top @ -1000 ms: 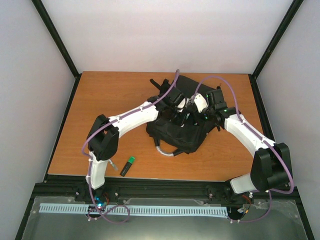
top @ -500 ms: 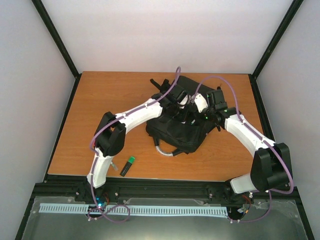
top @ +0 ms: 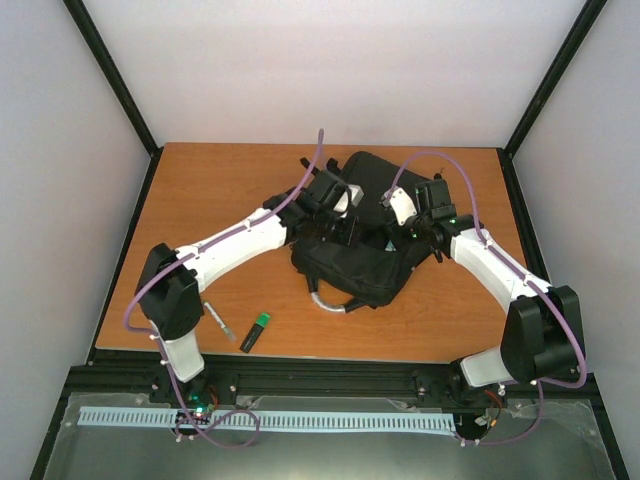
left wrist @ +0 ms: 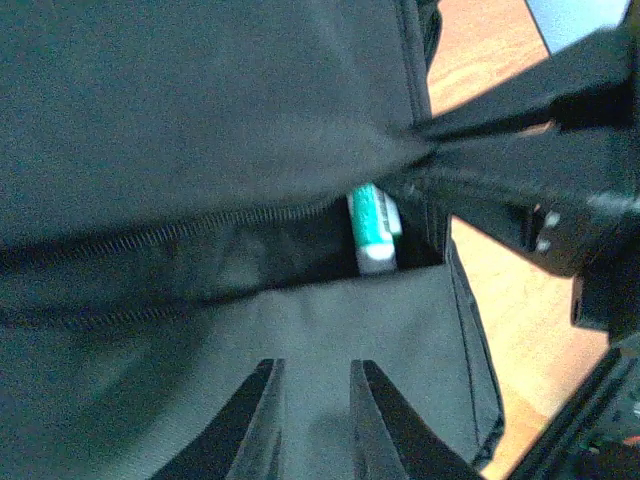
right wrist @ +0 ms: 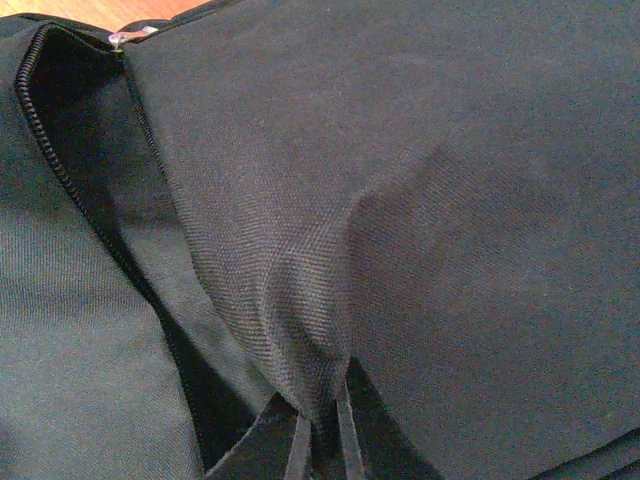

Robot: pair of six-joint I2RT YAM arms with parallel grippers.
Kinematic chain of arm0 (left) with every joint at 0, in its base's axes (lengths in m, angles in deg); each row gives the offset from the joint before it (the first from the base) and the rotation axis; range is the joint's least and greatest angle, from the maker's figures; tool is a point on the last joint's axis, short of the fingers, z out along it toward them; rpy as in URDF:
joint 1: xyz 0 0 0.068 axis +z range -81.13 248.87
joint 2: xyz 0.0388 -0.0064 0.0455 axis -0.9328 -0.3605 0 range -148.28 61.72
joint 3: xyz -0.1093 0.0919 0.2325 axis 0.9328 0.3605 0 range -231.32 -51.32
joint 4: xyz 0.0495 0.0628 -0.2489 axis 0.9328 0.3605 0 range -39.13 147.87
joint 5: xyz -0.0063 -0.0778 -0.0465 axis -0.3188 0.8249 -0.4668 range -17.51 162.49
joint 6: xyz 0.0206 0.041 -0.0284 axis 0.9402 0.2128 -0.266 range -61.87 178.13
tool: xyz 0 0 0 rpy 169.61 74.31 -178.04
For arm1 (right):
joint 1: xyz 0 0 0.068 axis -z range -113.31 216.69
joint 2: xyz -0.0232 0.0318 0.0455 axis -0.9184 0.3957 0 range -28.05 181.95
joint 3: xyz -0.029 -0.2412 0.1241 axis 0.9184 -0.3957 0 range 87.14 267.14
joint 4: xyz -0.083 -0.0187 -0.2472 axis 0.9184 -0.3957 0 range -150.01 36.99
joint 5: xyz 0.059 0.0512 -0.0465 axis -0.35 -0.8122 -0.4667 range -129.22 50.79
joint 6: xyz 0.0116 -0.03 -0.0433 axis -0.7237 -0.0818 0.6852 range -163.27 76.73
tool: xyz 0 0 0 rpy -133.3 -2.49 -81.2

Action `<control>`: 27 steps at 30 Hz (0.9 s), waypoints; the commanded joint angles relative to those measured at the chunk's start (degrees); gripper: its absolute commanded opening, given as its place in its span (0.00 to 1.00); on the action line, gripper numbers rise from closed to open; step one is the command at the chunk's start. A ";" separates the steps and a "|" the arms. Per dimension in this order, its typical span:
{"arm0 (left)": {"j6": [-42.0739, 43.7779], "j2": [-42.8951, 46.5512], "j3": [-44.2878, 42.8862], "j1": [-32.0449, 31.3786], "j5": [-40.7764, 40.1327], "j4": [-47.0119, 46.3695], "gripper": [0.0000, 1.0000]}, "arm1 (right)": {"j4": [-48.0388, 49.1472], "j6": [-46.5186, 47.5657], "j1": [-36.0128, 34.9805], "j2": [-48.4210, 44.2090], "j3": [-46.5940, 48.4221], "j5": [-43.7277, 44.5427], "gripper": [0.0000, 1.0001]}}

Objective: Pack the student bag
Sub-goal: Place the stationery in the student bag, then pick up the stationery from the center of the board.

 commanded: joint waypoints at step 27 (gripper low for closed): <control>-8.79 26.19 29.06 -3.92 -19.87 12.99 0.78 | 0.25 1.18 0.46 2.38 1.52 -5.19 0.03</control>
